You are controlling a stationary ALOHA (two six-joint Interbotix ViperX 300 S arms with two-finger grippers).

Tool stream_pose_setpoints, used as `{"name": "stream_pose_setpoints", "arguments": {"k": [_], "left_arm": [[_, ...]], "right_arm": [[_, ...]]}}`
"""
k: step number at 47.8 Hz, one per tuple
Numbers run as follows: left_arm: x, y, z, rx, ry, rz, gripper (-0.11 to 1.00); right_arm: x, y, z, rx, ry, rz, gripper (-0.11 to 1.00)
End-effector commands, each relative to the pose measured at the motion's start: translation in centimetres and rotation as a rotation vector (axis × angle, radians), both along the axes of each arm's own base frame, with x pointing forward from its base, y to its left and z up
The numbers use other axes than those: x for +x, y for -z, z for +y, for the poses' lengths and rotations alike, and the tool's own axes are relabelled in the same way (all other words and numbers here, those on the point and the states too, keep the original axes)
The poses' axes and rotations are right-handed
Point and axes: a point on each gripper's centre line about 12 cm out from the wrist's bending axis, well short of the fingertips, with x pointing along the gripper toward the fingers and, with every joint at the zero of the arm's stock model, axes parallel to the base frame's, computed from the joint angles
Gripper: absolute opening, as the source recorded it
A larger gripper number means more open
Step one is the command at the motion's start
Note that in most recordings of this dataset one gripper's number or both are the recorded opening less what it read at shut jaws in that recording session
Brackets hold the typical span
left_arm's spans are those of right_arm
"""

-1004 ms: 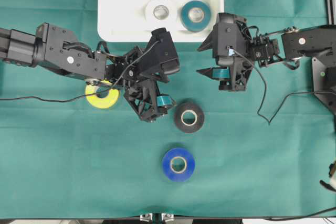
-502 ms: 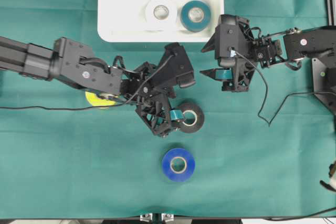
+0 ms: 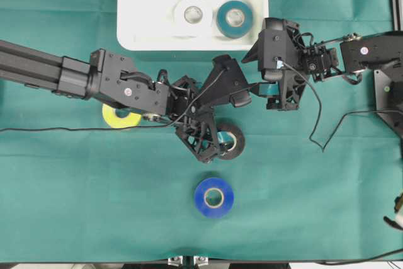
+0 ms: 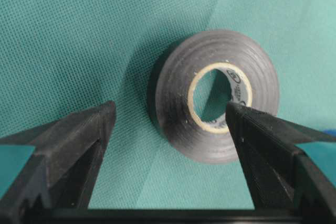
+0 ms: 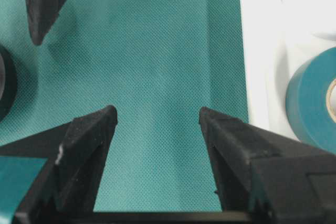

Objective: Put the tape alternately from left to right into the white case.
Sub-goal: 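Move the left gripper from the yellow roll over the black tape roll, then lower the left gripper into the black roll's hole and grasp it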

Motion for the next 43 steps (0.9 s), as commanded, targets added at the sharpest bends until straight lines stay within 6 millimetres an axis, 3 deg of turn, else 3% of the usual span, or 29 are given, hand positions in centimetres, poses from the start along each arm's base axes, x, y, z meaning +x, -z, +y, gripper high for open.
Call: {"name": "stream_pose_setpoints", "arguments": {"k": [1,35,39,43], "left_arm": [[0.9,-1.7,0.7,-0.015,-0.032,-0.040,0.81],[1.1,-0.3,0.7,-0.014,-0.040,0.028,0.80],[1.1,-0.2,0.5,-0.007,-0.028,0.038,0.75],[1.2,-0.4,0.3,-0.005,-0.023,0.038,0.56]], "right_arm": [[0.2,-0.9,0.1,-0.001,-0.005,-0.033,0.71],[0.1,-0.7,0.1,-0.002,-0.008,-0.028,0.71],[0.1,-0.7,0.1,-0.002,-0.008,-0.028,0.71],[0.1,-0.7,0.1,-0.002,-0.008,-0.028,0.71]]}}
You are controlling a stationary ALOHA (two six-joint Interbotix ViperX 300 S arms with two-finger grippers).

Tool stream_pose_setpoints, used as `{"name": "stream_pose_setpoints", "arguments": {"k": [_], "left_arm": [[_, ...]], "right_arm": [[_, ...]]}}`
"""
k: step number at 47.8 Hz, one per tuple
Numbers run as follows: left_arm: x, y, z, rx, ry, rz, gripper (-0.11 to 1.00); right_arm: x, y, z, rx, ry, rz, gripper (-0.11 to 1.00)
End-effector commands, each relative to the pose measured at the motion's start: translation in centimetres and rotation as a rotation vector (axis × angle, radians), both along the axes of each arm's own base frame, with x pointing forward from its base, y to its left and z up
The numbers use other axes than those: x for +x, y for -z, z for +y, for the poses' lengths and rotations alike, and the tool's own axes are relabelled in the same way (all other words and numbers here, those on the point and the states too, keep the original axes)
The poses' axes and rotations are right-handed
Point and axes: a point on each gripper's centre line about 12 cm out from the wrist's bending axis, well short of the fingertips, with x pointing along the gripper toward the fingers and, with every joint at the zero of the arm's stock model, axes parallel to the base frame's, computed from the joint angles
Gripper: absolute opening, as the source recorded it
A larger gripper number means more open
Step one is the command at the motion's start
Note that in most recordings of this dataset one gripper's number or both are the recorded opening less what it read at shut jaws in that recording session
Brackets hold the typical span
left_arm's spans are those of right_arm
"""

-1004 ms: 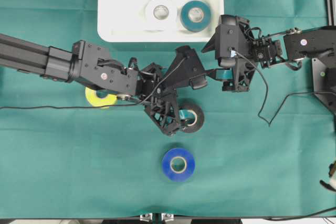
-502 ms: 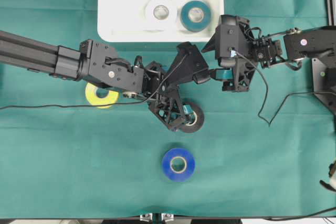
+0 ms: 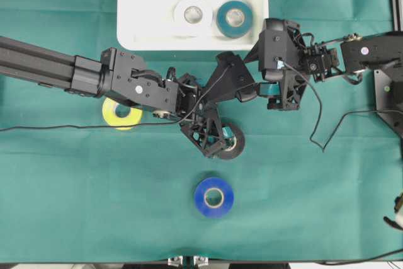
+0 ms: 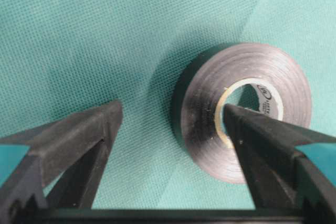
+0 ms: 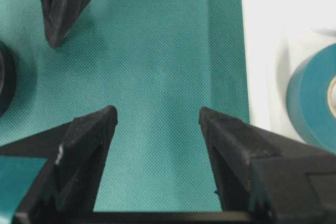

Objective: Put the tape alternately from left to right into the white case.
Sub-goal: 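Lower the left gripper into the black roll's hole and grasp it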

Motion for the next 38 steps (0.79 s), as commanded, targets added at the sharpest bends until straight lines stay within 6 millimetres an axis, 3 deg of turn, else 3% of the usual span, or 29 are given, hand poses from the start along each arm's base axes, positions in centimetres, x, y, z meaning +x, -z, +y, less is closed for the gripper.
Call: {"name": "stream_pose_setpoints", "arguments": {"k": [1,7,13,27,38], "left_arm": [[0.7,-1.6,-0.2,-0.003,0.004,-0.037,0.49],[0.7,-1.8,-0.3,-0.003,0.007,-0.041,0.15],[0.6,-1.8,-0.5,-0.001,0.014,-0.042,-0.03],[0.6,-2.3,-0.8,-0.001,0.021,-0.049,-0.04],[0.0,-3.9,-1.9,0.008,0.061,-0.055,-0.04]], "right_arm": [[0.3,-0.9,0.1,0.000,-0.006,-0.035,0.71],[0.2,-0.9,0.1,0.000,-0.006,-0.033,0.71],[0.2,-0.9,0.1,0.000,-0.004,-0.033,0.71],[0.2,-0.9,0.1,0.000,-0.006,-0.033,0.71],[0.2,-0.9,0.1,0.000,-0.006,-0.033,0.71]]}}
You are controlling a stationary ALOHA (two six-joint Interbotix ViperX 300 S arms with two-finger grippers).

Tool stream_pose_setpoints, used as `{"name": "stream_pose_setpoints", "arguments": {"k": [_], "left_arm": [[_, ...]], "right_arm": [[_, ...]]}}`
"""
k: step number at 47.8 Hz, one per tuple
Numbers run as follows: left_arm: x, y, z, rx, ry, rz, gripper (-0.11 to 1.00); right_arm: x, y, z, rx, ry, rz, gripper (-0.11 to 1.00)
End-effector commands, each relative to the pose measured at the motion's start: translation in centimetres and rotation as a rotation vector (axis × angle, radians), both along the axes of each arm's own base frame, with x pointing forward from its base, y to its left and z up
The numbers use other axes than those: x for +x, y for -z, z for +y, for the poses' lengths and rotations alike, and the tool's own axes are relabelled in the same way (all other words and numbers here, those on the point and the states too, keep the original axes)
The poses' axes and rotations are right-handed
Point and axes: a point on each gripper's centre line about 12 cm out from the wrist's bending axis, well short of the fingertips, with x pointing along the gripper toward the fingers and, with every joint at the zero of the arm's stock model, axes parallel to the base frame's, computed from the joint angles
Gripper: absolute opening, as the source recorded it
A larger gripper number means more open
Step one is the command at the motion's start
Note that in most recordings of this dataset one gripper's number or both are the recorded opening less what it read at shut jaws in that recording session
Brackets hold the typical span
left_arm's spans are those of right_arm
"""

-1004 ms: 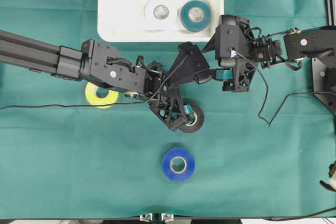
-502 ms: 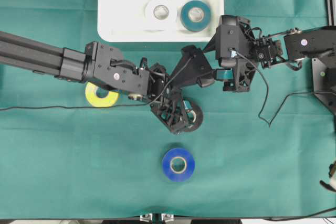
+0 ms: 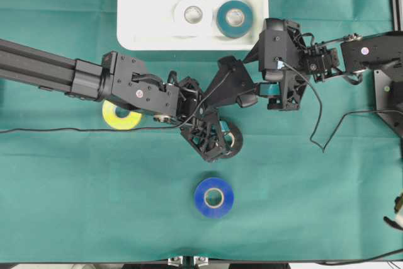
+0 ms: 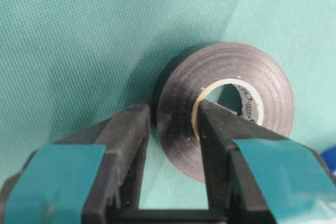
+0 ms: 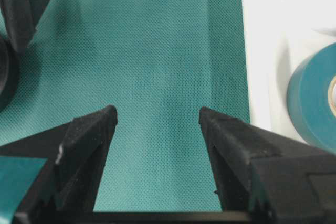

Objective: Put the tape alternately from left to right into the white case.
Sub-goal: 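Lower the left gripper into the black roll's hole and grasp it, then carry the black roll into the case's left slot and release it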

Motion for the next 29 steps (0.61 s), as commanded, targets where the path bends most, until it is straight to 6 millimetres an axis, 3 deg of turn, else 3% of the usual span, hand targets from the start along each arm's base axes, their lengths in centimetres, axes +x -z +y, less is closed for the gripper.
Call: {"name": "stream_pose_setpoints", "arguments": {"k": [1,17,29], "left_arm": [[0.1,-3.8,-1.0,-0.001,0.032,-0.063,-0.04],[-1.8,-6.6,-0.9,0.014,0.056,-0.055,-0.04],[-2.8,-7.3,1.7,0.048,0.054,-0.056,-0.04]], "right_arm": [[0.3,-0.9,0.1,0.000,-0.005,-0.033,0.71],[0.3,-0.9,0.1,0.000,-0.005,-0.033,0.71],[0.3,-1.0,0.1,-0.001,-0.004,-0.038,0.71]]}}
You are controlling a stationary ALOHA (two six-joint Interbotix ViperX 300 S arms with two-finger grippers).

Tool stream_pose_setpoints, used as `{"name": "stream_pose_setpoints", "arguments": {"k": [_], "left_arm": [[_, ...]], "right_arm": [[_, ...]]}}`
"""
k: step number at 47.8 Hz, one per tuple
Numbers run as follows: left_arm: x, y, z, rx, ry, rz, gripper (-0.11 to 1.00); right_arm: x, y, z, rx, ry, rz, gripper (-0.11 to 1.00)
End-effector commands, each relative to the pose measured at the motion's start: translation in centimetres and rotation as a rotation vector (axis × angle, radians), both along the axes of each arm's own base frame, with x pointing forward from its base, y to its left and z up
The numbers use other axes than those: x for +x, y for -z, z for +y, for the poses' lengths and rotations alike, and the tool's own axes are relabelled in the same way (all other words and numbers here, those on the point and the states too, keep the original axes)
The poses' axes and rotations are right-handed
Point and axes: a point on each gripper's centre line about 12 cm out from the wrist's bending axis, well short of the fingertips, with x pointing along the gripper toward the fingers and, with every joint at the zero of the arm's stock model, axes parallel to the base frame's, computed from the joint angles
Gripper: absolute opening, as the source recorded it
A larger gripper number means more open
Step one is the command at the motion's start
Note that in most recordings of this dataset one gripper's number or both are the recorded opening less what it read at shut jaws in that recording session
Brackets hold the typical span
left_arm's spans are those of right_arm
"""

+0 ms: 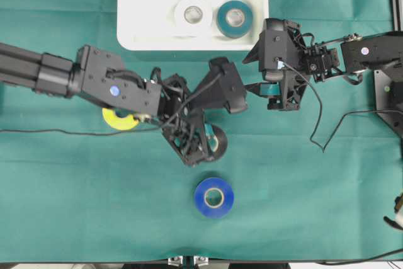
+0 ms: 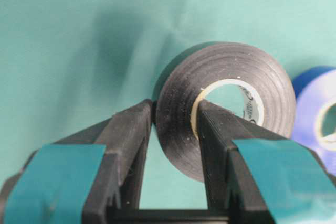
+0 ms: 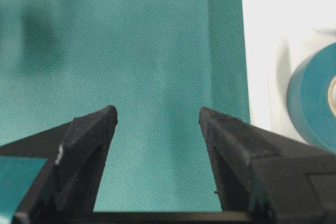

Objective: Put the tape alternately from left to right into the white case.
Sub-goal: 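Carry the black roll into the case's left slot and release it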

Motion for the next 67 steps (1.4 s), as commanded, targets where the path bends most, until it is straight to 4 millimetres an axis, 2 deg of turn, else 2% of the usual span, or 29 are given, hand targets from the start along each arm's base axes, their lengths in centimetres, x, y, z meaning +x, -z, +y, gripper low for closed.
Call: {"name": "stream_pose_setpoints", "arguments": {"k": [1,15,34,51,60,67], "left_arm": [[-0.1,-3.2,1.5,0.008,-0.010,-0.072,-0.04],[-1.1,-4.4,5.3,0.029,-0.058,-0.090,-0.04],[-4.4,-5.4,10.7,0.076,-0.119,-0.086,-0.04],[-8.2,-3.7,14.7,0.107,-0.177,-0.039,-0.04],[-9.5,-2.6,17.1,0.124,-0.220,-0.039,-0.04],[-10.3,-2.7,18.9,0.160,-0.228,-0.063,-0.04]], "right_arm": [[0.3,-0.9,0.1,-0.001,-0.005,-0.035,0.71],[0.4,-1.0,0.1,-0.001,-0.005,-0.036,0.71],[0.4,-1.0,0.1,-0.001,-0.005,-0.036,0.71],[0.5,-1.1,0.1,0.001,-0.004,-0.043,0.71],[0.4,-1.0,0.1,0.006,-0.003,-0.045,0.71],[0.4,-1.1,0.1,0.007,-0.003,-0.048,0.71]]}}
